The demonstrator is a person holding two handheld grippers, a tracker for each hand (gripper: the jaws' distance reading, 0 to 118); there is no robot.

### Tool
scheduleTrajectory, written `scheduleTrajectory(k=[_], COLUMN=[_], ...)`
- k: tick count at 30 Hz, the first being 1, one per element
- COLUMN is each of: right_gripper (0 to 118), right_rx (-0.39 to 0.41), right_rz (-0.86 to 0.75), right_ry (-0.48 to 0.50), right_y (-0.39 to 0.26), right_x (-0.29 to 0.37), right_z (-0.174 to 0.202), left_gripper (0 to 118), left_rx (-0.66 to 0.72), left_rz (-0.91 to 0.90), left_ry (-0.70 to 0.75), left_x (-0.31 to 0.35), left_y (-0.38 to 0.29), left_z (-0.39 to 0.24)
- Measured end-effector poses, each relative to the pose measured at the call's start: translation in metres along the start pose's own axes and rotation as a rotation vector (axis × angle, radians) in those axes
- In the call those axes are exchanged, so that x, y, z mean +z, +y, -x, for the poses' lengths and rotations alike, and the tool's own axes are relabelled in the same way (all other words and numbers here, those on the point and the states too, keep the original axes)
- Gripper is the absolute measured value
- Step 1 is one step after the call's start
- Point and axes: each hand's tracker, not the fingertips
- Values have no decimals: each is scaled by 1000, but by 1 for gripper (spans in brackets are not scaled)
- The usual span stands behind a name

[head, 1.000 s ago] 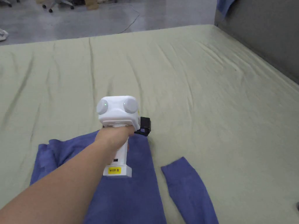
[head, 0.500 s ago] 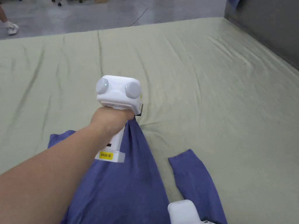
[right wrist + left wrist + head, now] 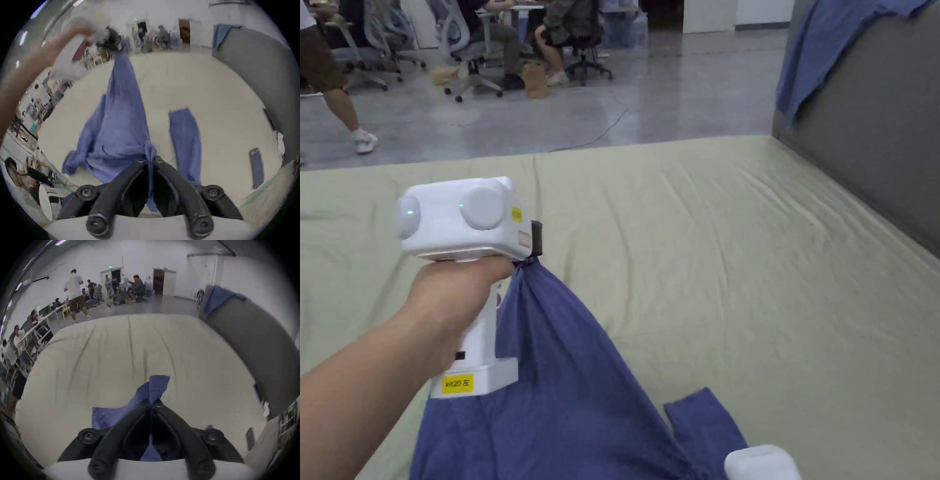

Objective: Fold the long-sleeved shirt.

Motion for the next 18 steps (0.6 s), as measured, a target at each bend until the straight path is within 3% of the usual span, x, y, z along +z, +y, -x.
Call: scheduleTrajectory(k=[8, 13, 18], right_gripper=[0, 0, 0], right_rx=[-9, 66, 93], right_rz=[-378, -527, -517], right_ry=[-15, -15, -18], right_y=[142, 261, 386], right_x=[74, 95, 90], right_z=[-31, -29, -28], left_gripper=[0, 0, 0], left_rx=[214, 210, 289], left_rz=[-364, -512, -565], left_ry=[-80, -37, -23], left_x=[189, 237, 243], left_y=[46, 89, 141], left_z=[60, 61, 68])
